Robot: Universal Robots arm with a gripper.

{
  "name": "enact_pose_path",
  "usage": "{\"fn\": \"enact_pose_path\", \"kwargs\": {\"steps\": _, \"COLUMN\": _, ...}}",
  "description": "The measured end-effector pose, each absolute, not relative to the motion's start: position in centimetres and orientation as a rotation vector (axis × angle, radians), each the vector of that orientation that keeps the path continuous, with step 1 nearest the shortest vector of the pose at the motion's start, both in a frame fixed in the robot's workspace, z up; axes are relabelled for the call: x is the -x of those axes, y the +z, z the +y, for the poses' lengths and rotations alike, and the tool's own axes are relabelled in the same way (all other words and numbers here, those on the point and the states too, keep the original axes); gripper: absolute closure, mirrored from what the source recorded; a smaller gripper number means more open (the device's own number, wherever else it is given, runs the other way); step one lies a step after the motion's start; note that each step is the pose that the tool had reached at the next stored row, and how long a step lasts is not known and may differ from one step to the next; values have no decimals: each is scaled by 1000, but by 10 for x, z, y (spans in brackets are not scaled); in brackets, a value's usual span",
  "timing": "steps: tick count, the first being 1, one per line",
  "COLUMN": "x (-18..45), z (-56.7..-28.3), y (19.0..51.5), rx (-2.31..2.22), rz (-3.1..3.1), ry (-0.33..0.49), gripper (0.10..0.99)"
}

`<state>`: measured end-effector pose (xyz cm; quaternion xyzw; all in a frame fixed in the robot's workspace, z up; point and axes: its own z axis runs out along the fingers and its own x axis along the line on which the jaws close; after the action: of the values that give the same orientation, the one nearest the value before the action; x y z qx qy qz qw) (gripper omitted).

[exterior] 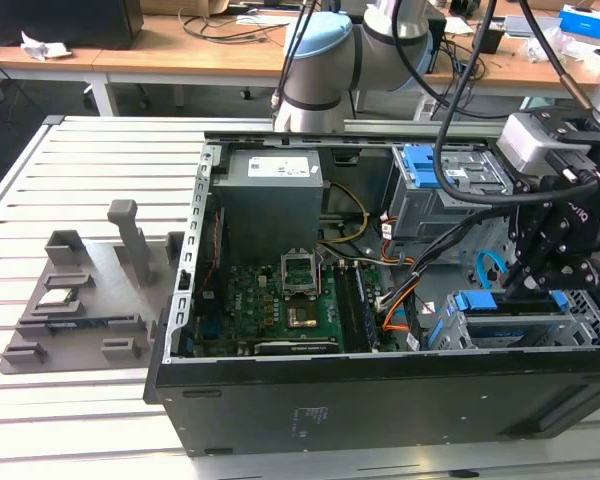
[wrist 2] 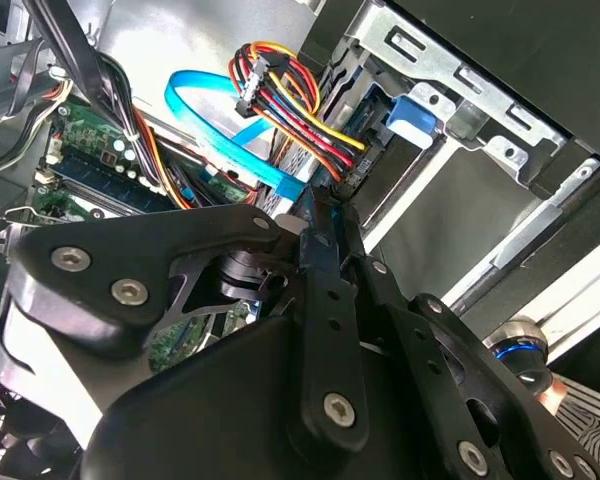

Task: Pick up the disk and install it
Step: 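Insert the second disk wire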

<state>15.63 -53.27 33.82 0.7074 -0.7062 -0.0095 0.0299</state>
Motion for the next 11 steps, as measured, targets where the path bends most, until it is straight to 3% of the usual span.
{"fn": "enact_pose_path", "kwargs": {"steps": 6, "x": -156, "z": -533, "y": 337, "rx": -2181, "rz": -2177, "ry": -29, "gripper": 914}}
{"fn": "enact_pose_path", "kwargs": {"steps": 7, "x": -156, "z": -533, "y": 338, "rx": -2180, "rz": -2177, "ry": -28, "gripper": 851}}
{"fn": "enact_pose_path", "kwargs": {"steps": 8, "x": -156, "z": -533, "y": 338, "rx": -2181, "rz": -2177, "ry": -29, "gripper": 851}}
{"fn": "enact_pose_path", "kwargs": {"steps": 11, "x": -156, "z": -531, "y": 354, "rx": -2180, "rz": -2177, "ry": -28, "gripper": 851}}
